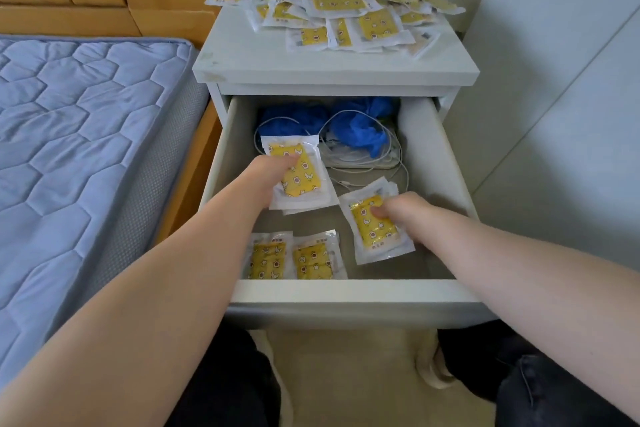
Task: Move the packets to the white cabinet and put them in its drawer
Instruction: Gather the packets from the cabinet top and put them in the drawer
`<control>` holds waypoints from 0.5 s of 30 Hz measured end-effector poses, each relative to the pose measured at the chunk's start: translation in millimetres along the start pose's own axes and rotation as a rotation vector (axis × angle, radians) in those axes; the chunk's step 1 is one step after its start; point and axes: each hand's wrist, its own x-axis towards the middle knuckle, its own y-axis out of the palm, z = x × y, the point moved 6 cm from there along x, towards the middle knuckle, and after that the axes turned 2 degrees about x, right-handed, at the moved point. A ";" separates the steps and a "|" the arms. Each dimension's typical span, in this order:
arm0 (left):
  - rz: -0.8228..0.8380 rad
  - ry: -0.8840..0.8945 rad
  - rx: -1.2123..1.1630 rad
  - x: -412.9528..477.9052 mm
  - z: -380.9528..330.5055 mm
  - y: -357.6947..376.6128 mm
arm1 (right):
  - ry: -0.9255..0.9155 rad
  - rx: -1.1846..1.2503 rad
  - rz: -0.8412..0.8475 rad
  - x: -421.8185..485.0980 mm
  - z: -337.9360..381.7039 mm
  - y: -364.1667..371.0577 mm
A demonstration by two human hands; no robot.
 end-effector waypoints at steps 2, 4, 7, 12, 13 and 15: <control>0.029 0.006 0.028 0.2 1.5 4.6 | -0.032 -0.204 0.043 -0.5 -1.8 10.3; 0.037 0.019 0.051 0.6 1.6 7.1 | -0.048 -0.466 0.045 -7.0 -2.9 17.2; 0.039 0.024 0.074 1.1 1.7 8.9 | -0.033 -0.756 0.133 -13.5 -7.0 27.8; 0.059 0.027 0.137 -1.0 1.1 12.6 | 0.278 -0.487 0.300 -15.7 -31.4 42.5; 0.071 0.029 0.137 -1.1 0.8 13.7 | 0.300 -0.453 0.316 -16.1 -32.7 43.4; 0.093 0.030 0.144 -1.2 1.3 15.8 | 0.334 -0.467 0.358 -18.4 -35.8 43.7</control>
